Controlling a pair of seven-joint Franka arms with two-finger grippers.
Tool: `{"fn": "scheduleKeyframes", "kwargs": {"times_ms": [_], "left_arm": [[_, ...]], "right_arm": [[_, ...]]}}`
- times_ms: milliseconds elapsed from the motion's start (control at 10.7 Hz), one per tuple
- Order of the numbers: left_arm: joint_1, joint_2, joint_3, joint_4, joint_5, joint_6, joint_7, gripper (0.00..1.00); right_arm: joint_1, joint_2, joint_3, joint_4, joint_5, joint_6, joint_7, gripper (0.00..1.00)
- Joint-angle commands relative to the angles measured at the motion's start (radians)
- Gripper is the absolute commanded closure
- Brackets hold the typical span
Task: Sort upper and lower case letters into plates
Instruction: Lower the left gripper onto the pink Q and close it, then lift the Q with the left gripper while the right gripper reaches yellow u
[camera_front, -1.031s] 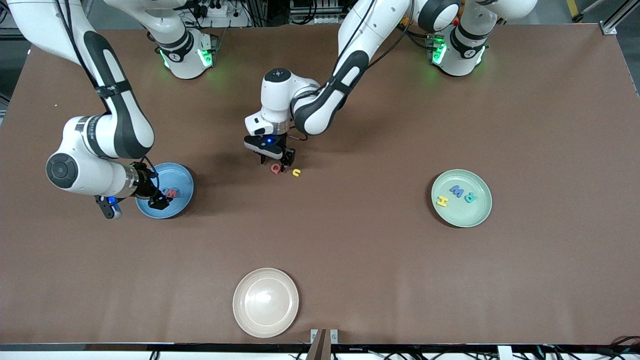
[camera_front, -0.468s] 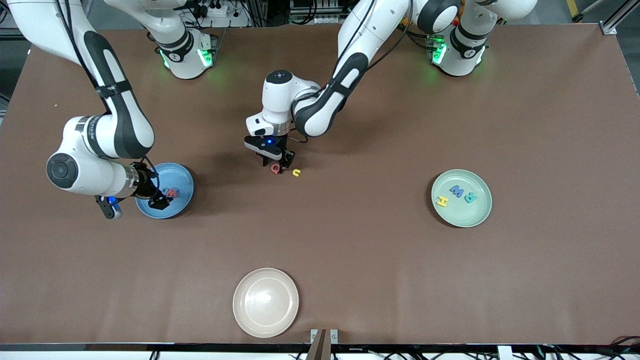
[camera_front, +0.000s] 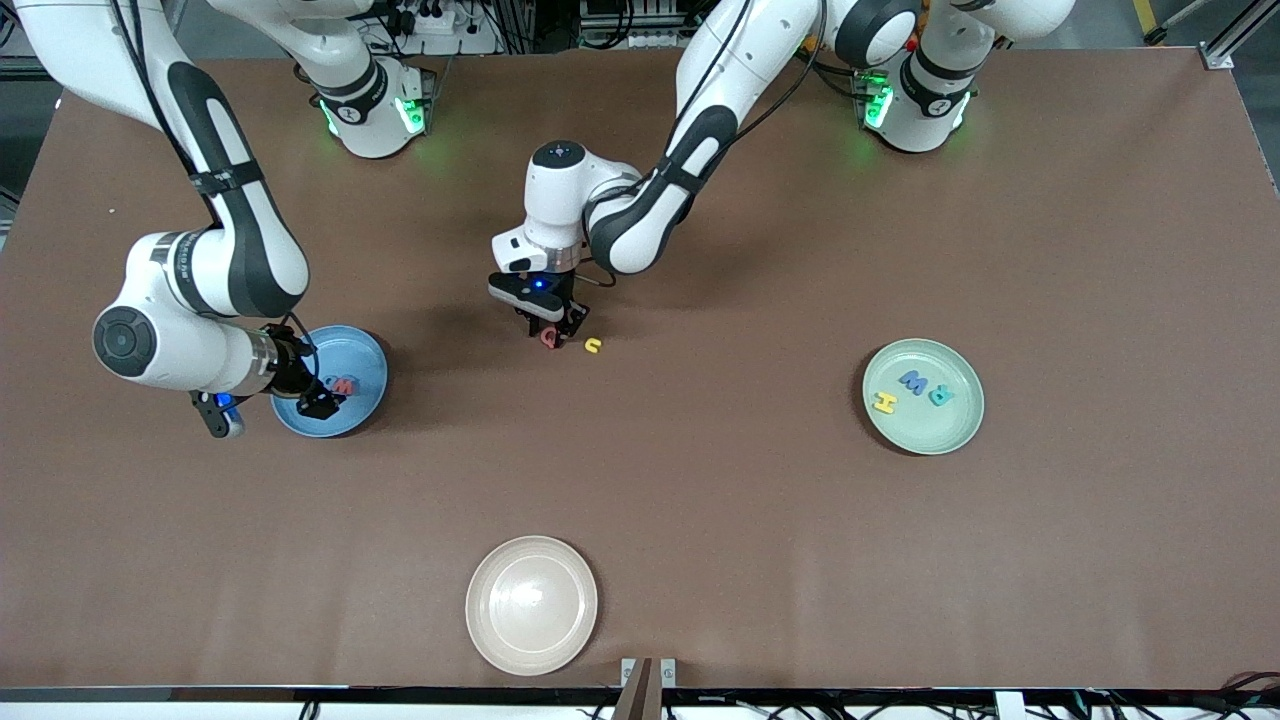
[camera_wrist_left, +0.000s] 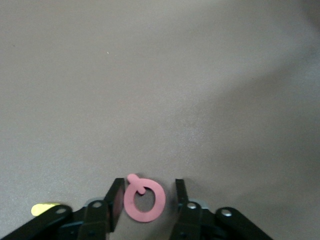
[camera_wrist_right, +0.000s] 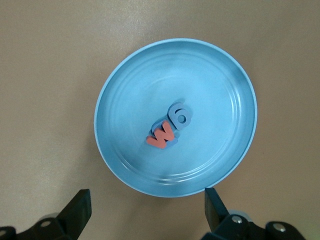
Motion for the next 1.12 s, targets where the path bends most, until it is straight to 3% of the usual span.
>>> {"fn": "scheduleKeyframes", "kwargs": {"times_ms": [0,281,749,1031], "left_arm": [[0.0,0.017,0.01,0.018,0.02,0.012,0.01,0.68],[0.0,0.018,0.01,0.016,0.022,0.012,0.016,1.0],[0.018,-0.083,0.006,0.003,0.006,-0.006,-0.049,1.0],[0.095,-0.28,0.0,-0.123,0.003,-0.062,-0.051,1.0]], "right_arm": [[0.004,-0.011,0.0,0.001,0.023,-0.011,-0.017,0.0],[0.02,-0.011,0.001,0.001,0.023,-0.011,-0.007,0.0],[0.023,-0.014,0.038,0.001,0.023,-0.01,-0.005,0.0],[0.024,-0.015,0.084,0.012,0.024,-0.01,-0.005,0.0]]}}
